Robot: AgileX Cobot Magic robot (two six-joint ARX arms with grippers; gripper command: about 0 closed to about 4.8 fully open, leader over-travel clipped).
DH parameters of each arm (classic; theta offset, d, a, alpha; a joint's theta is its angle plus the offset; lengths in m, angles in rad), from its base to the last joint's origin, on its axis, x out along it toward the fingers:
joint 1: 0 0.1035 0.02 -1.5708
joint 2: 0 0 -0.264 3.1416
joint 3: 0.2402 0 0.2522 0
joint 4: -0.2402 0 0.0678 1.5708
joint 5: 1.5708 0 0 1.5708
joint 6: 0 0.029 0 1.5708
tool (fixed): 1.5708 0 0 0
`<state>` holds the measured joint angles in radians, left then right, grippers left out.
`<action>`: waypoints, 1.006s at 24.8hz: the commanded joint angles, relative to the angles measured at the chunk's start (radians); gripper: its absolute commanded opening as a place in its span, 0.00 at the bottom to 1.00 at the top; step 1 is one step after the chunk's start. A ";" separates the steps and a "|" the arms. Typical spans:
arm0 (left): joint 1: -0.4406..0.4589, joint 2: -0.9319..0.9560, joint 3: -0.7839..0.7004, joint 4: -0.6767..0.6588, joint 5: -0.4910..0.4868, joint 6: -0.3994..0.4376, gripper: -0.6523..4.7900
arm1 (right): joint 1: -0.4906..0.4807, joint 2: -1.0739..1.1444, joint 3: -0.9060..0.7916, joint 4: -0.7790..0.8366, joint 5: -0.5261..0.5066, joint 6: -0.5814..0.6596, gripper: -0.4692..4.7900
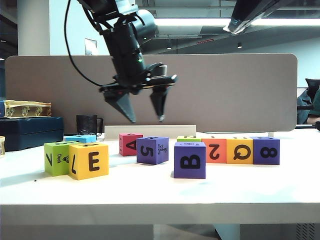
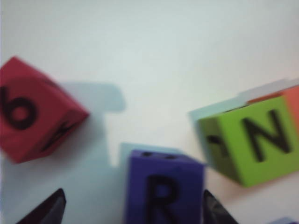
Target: Select the appropriate blocks from the scattered letter blocks on the table and arrange them in a row to spell out "LEARNING".
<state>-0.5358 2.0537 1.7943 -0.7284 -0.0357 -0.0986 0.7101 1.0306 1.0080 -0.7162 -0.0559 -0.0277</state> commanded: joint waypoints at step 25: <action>0.047 0.074 -0.001 -0.107 0.142 0.072 0.21 | 0.001 -0.001 0.006 0.009 -0.002 -0.002 0.09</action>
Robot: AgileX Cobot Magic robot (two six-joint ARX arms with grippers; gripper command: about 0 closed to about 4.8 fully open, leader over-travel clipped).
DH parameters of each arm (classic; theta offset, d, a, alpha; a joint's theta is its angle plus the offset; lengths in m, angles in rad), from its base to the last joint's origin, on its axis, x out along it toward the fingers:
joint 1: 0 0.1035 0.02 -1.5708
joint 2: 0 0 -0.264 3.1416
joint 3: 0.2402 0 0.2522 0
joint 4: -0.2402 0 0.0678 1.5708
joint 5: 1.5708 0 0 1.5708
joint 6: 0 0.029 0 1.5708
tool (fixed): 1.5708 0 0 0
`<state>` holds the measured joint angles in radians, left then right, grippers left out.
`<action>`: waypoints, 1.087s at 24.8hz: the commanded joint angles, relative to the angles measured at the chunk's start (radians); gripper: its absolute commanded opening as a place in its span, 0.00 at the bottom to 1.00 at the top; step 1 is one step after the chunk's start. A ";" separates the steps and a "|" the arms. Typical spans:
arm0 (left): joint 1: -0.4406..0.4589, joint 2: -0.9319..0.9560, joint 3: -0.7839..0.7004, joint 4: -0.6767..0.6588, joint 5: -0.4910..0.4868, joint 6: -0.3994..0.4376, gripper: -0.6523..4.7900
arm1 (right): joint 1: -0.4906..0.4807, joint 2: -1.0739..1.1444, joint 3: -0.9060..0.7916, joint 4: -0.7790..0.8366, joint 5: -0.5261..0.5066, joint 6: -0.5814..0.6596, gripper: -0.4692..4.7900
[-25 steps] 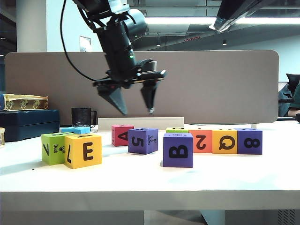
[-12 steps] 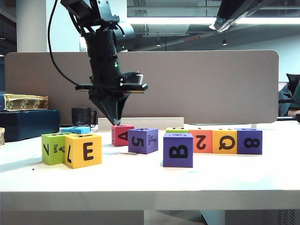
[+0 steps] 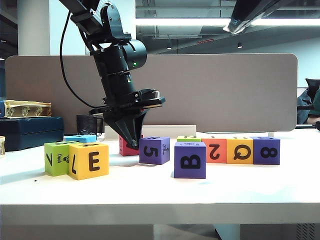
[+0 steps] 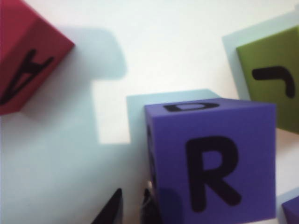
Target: Select the appropriate blocks from the scattered letter blocks on the table and arrange them in a row to spell out "LEARNING".
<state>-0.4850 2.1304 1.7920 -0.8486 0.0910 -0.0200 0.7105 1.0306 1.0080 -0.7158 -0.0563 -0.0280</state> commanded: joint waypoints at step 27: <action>-0.026 -0.019 0.011 -0.217 0.061 0.054 0.14 | 0.001 -0.001 0.006 0.014 0.013 -0.003 0.09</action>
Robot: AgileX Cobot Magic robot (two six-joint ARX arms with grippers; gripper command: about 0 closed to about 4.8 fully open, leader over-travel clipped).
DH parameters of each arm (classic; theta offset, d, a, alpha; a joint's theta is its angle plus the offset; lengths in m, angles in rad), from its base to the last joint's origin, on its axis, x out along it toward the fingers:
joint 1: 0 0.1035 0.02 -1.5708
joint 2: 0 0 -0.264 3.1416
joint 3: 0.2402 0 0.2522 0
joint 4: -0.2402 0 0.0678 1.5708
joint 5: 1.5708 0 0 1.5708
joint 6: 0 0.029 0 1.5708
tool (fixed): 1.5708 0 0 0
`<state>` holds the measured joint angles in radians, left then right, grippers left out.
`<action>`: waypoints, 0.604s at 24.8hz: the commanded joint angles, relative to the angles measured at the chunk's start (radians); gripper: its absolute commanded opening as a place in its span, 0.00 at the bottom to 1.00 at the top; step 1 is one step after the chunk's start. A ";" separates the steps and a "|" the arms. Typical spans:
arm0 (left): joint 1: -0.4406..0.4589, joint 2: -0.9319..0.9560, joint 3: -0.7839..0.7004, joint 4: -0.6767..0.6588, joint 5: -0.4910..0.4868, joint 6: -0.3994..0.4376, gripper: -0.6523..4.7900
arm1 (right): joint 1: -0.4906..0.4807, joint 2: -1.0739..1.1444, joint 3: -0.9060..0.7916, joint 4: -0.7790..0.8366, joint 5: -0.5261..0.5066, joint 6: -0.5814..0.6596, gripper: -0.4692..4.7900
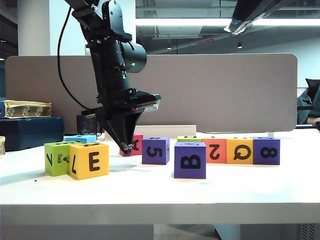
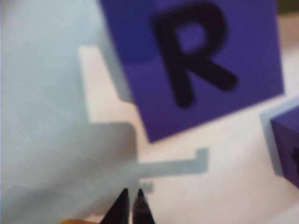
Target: Select the appropriate blocks from the scattered letter blocks on the table and arrange them in a row to spell out "LEARNING".
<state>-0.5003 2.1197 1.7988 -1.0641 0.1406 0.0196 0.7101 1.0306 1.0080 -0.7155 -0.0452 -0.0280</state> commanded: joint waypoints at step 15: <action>-0.081 0.027 0.002 0.171 0.013 -0.013 0.11 | 0.001 -0.001 0.006 0.008 0.002 -0.002 0.09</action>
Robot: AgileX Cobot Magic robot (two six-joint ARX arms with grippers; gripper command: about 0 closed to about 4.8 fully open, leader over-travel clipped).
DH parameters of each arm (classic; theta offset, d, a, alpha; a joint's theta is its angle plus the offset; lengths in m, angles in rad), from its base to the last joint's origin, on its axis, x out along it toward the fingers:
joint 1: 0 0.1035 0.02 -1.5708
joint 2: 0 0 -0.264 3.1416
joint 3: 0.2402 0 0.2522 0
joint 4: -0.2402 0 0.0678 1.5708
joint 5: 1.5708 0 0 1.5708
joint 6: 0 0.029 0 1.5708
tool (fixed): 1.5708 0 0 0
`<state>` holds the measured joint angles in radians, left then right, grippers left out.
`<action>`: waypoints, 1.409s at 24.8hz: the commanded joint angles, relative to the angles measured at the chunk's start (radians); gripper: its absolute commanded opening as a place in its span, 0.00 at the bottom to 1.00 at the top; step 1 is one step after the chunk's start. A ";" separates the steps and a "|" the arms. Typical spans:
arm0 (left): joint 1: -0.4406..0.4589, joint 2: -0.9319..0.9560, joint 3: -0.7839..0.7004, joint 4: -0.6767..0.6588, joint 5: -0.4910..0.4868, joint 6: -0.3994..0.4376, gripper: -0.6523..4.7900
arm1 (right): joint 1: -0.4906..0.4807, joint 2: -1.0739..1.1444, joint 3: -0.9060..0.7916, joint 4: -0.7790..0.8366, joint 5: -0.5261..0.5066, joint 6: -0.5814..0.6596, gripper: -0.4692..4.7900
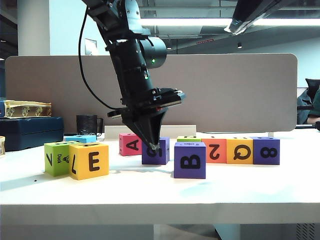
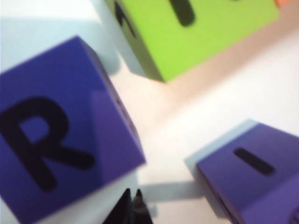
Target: Select the appropriate blocks from the scattered letter blocks on the table and arrange them in a row to spell out "LEARNING".
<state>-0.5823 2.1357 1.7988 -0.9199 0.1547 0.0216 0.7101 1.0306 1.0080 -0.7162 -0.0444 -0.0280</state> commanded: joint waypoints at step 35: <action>0.005 -0.050 0.008 -0.058 -0.147 0.056 0.11 | 0.001 -0.001 0.006 0.016 0.002 -0.002 0.09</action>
<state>-0.5804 2.1010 1.8030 -0.9817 0.0990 0.0544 0.7101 1.0306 1.0080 -0.7151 -0.0448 -0.0277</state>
